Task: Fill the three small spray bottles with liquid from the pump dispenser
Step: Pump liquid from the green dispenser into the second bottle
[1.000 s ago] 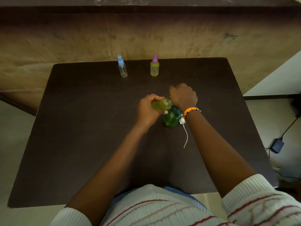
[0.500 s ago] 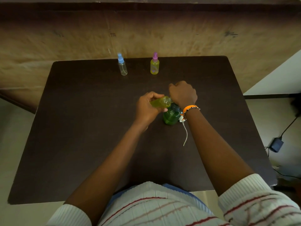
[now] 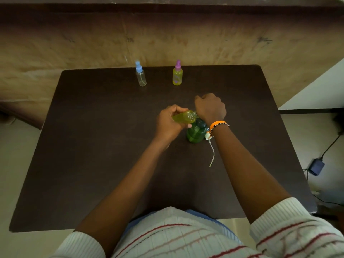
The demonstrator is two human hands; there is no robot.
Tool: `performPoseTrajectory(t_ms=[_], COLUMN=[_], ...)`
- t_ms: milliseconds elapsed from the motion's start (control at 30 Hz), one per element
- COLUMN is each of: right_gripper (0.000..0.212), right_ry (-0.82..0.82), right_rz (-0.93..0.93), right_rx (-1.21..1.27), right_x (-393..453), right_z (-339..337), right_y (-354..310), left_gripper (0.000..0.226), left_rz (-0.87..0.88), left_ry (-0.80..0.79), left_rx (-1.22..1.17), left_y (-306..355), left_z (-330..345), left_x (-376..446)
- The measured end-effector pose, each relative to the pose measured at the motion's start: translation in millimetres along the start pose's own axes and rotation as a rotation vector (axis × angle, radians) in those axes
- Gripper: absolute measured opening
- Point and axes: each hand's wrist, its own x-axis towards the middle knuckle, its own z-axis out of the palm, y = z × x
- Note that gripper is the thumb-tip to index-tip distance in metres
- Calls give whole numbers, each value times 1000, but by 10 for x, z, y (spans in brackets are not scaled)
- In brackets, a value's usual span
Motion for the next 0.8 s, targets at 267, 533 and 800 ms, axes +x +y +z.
performPoseTrajectory(t_ms=[267,533,800], right_gripper=[39,39,46], right_ry=[-2,44,-87], right_rz=[6,24,-1], right_rx=[2,48,-125], right_x=[27,29,38], right_z=[11,47,-13], right_y=[9,35,-41], left_gripper=[46,48,44], left_rz=[0,-12,-10], left_ry=[1,16,-11], left_rx=[9,21,-17], left_y=[26,-15,43], left_z=[-7,16,-16], left_x=[3,10,-3])
